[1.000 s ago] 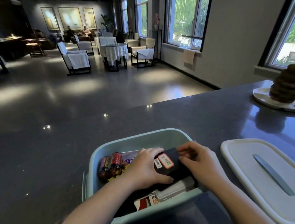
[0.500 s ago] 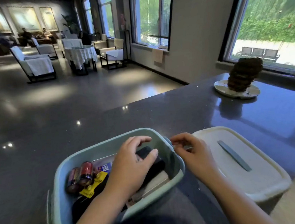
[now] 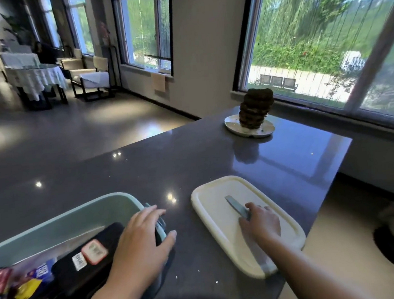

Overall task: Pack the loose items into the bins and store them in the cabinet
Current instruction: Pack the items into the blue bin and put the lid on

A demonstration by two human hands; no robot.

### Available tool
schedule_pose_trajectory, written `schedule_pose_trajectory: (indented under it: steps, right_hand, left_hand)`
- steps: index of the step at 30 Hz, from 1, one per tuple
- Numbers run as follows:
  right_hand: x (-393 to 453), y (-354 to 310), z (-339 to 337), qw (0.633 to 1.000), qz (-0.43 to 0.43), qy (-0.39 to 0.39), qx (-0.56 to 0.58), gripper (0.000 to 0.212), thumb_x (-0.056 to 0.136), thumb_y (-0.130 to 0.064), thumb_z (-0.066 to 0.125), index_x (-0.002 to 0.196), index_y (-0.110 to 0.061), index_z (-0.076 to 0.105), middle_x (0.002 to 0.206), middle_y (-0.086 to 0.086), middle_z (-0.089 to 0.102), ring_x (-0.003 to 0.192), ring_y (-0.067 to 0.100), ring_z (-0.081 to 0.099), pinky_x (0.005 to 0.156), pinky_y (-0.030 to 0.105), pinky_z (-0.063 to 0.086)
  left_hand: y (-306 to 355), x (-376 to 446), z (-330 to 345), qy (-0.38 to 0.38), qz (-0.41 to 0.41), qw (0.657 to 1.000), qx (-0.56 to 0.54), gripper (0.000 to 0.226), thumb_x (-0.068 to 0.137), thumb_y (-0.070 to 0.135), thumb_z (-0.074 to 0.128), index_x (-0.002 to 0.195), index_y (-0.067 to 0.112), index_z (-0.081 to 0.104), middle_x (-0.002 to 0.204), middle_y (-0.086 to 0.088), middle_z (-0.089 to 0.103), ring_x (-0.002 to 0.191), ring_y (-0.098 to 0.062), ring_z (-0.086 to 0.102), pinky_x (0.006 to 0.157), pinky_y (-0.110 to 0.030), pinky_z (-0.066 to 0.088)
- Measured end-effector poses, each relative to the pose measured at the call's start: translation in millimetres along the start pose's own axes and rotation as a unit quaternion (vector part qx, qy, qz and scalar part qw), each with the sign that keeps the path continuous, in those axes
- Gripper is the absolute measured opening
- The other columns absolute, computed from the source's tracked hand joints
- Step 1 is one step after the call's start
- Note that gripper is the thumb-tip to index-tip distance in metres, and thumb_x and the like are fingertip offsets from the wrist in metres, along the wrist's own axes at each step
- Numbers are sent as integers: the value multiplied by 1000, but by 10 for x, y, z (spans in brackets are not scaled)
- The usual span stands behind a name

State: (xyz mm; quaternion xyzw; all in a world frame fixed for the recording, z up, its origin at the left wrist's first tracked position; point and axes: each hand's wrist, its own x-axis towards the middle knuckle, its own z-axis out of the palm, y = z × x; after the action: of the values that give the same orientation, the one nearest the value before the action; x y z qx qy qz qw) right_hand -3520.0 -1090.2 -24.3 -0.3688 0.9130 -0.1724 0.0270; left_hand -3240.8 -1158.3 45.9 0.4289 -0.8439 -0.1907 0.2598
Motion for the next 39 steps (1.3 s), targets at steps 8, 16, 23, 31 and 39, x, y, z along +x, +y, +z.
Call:
schedule_pose_trajectory:
  steps: [8, 16, 23, 31, 39]
  right_hand:
    - [194, -33, 122, 997, 5, 65, 39, 28, 86, -34, 60, 113, -27, 61, 95, -3, 65, 88, 19, 59, 79, 34, 51]
    - [307, -92, 50, 999, 19, 45, 23, 40, 71, -37, 71, 110, -28, 64, 90, -7, 68, 83, 16, 62, 73, 29, 52]
    - [130, -423, -718, 989, -105, 102, -5, 25, 75, -40, 67, 98, -32, 73, 87, -2, 72, 74, 20, 59, 63, 27, 39]
    - [-239, -1638, -1245, 928, -338, 89, 127, 20, 74, -28, 71, 94, -32, 76, 79, -12, 70, 69, 13, 66, 73, 30, 53]
    - [-775, -2714, -579, 850, -478, -60, 212, 22, 67, -15, 77, 86, -27, 79, 71, -18, 69, 63, 2, 63, 66, 10, 47]
  left_hand:
    - [-30, -16, 8, 0, -4, 1000, 1, 53, 82, 48, 57, 129, 24, 53, 142, 10, 42, 135, -8, 30, 111, -26, 22]
    - [-40, -21, 4, 3, -1, 1000, -7, 47, 86, 41, 61, 129, 25, 52, 142, 12, 40, 135, -4, 26, 111, -21, 18]
    - [-39, -88, -136, 47, -22, 995, -90, 33, 84, 29, 65, 117, 26, 60, 130, 16, 50, 124, -1, 41, 104, -18, 28]
    - [-312, -431, -957, 232, -75, 959, -142, 25, 87, 22, 60, 108, 36, 57, 116, 26, 51, 108, 11, 47, 90, -17, 43]
    - [-835, -1000, -1714, 364, -173, 908, -115, 32, 89, 9, 54, 113, 31, 58, 117, 15, 55, 111, -1, 50, 87, -21, 39]
